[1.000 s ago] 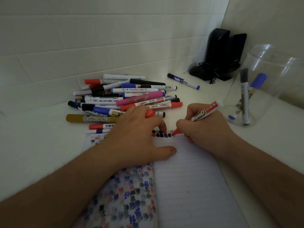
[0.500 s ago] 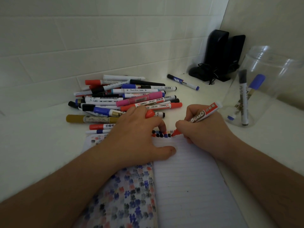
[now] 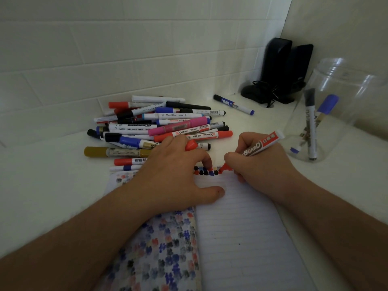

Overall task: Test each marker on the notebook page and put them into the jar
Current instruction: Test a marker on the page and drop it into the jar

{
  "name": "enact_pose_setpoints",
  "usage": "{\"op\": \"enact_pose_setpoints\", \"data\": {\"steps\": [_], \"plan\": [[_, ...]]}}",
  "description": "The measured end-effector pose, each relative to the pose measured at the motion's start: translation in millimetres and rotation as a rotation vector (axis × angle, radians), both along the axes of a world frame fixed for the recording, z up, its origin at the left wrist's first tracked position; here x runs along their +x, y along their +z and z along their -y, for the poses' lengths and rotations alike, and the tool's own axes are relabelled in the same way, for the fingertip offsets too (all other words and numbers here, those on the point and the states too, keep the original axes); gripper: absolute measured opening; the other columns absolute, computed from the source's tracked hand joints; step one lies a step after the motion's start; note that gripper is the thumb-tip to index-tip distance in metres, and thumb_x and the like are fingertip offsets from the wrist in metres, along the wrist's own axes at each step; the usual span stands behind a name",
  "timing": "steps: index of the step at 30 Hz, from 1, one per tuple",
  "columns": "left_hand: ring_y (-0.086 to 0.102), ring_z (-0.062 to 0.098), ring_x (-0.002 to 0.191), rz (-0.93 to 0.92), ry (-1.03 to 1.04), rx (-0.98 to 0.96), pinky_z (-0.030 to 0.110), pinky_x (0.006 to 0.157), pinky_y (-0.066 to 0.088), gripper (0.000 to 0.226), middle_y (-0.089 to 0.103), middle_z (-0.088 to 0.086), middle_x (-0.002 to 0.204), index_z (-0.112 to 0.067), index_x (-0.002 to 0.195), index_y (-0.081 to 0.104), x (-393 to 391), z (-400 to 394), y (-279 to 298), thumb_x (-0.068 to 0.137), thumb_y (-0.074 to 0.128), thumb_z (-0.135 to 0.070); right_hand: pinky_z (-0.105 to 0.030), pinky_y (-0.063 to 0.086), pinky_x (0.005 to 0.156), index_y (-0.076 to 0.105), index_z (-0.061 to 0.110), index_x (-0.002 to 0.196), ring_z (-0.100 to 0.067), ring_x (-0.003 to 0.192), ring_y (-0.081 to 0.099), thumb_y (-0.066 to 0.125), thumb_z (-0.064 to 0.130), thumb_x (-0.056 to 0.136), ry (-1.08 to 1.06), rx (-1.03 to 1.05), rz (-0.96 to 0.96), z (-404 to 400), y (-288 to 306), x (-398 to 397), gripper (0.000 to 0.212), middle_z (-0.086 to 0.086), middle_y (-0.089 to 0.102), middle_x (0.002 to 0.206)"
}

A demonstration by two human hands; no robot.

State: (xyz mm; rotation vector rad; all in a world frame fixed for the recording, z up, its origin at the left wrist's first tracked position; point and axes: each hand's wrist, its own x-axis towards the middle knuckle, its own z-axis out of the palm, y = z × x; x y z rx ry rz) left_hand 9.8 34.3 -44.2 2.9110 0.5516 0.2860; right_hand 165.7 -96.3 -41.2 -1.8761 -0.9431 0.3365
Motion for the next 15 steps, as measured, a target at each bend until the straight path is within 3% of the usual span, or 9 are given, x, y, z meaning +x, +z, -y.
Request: {"op": "enact_pose_setpoints", "data": {"steps": [15], "plan": [[0.03,0.007,0.1,-0.01,0.02,-0.002,0.028,0.087,0.029,0.059,0.026,-0.022,0.097,-0.053,0.113,0.05,0.5,1.9,0.8,0.066,0.052,-0.089,-0.022,0.043,0.043,0.048,0.014,0.06,-0.017,0.043,0.058,0.071,0.007,0.075,-0.014,0.041,-0.018,0.6,-0.4,0.0,0.028,-0.018,0.063,0.06]]}}
